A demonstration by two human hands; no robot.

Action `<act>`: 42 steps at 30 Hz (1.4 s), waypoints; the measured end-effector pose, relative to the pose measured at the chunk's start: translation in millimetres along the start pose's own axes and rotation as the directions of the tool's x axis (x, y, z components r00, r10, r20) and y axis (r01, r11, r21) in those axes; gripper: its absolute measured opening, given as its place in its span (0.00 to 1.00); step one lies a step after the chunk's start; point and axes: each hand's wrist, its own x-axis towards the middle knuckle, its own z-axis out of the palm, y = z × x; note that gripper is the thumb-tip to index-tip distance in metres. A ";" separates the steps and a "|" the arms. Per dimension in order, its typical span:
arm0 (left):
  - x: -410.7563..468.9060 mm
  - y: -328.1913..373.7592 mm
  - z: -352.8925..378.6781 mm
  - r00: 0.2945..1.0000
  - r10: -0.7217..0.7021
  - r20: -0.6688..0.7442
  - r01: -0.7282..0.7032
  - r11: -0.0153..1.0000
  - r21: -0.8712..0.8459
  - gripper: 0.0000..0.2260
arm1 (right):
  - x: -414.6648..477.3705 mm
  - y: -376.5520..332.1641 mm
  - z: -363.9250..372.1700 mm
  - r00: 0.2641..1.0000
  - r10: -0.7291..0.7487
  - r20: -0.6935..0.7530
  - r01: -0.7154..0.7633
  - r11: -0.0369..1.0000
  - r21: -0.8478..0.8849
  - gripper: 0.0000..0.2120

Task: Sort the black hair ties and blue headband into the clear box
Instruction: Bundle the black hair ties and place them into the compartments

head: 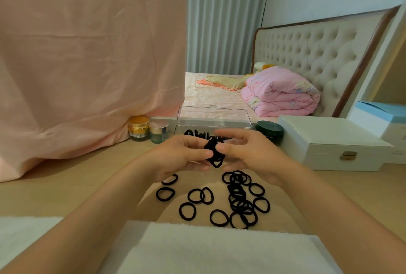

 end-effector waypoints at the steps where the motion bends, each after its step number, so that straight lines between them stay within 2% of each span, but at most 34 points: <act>1: 1.9 3.4 1.7 1.000 0.015 -0.005 -0.015 1.000 0.001 0.11 | -1.1 -2.7 -4.0 0.999 0.000 0.048 -0.003 0.998 0.058 0.16; 2: 4.8 7.1 4.2 0.999 0.033 -0.021 -0.032 0.999 0.018 0.11 | -1.3 -4.1 -7.4 0.999 -0.016 0.041 0.013 0.998 0.066 0.15; 6: 23.6 23.4 16.8 0.977 0.110 -0.180 -0.084 0.986 0.147 0.10 | 3.8 -3.4 -15.6 0.989 -0.056 -0.140 0.069 0.994 0.084 0.11; 8: 35.7 32.7 21.5 0.966 0.151 -0.210 -0.109 0.973 0.202 0.11 | 6.1 -4.5 -20.2 0.981 -0.073 -0.182 0.094 0.990 0.110 0.10; 13: 66.3 55.1 35.7 0.959 0.232 -0.165 -0.171 0.932 0.319 0.09 | 15.1 -10.4 -42.8 0.949 -0.061 -0.310 0.113 0.982 0.154 0.10; 17: 90.5 55.5 39.5 0.969 0.234 -0.075 -0.186 0.897 0.402 0.08 | 23.5 -5.9 -63.8 0.924 -0.019 -0.382 0.081 0.986 0.146 0.10; 19: 98.2 49.1 37.1 0.959 0.270 -0.089 -0.201 0.865 0.460 0.10 | 29.4 -1.3 -73.4 0.907 0.014 -0.422 0.045 0.991 0.129 0.10; 22: 104.9 33.2 26.3 0.931 0.335 -0.146 -0.183 0.773 0.607 0.11 | 41.4 5.1 -83.8 0.880 0.036 -0.474 0.009 0.996 0.091 0.10; 25: 109.0 15.2 16.0 0.947 0.303 -0.105 -0.125 0.650 0.749 0.14 | 56.8 8.8 -82.7 0.864 0.041 -0.502 -0.037 0.999 0.019 0.10; 27: 112.4 7.1 15.4 0.959 0.278 -0.046 -0.117 0.542 0.832 0.16 | 67.6 11.5 -78.1 0.856 0.040 -0.515 -0.089 0.993 -0.072 0.09; 29: 114.4 4.5 16.8 0.960 0.278 -0.010 -0.121 0.449 0.885 0.16 | 76.3 13.6 -71.8 0.846 -0.011 -0.534 -0.135 0.963 -0.234 0.06; 31: 115.9 4.0 16.1 0.959 0.284 -0.006 -0.123 0.434 0.892 0.16 | 81.3 15.1 -65.7 0.843 -0.108 -0.528 -0.186 0.861 -0.473 0.03; 33: 116.9 3.3 14.7 0.956 0.294 -0.017 -0.119 0.440 0.890 0.17 | 82.7 17.1 -59.7 0.855 -0.158 -0.494 -0.249 0.710 -0.658 0.03; 38: 118.7 0.5 17.6 0.933 0.359 -0.002 -0.147 0.388 0.910 0.20 | 85.5 19.7 -53.6 0.879 -0.243 -0.410 -0.280 0.433 -0.857 0.10; 40: 119.2 0.9 19.7 0.929 0.369 0.017 -0.170 0.388 0.906 0.20 | 87.6 18.4 -53.8 0.922 -0.202 -0.331 -0.278 0.252 -0.927 0.12; 42: 119.0 0.9 22.1 0.927 0.373 0.046 -0.194 0.369 0.909 0.19 | 91.3 19.9 -54.4 0.960 -0.111 -0.256 -0.238 0.151 -0.959 0.13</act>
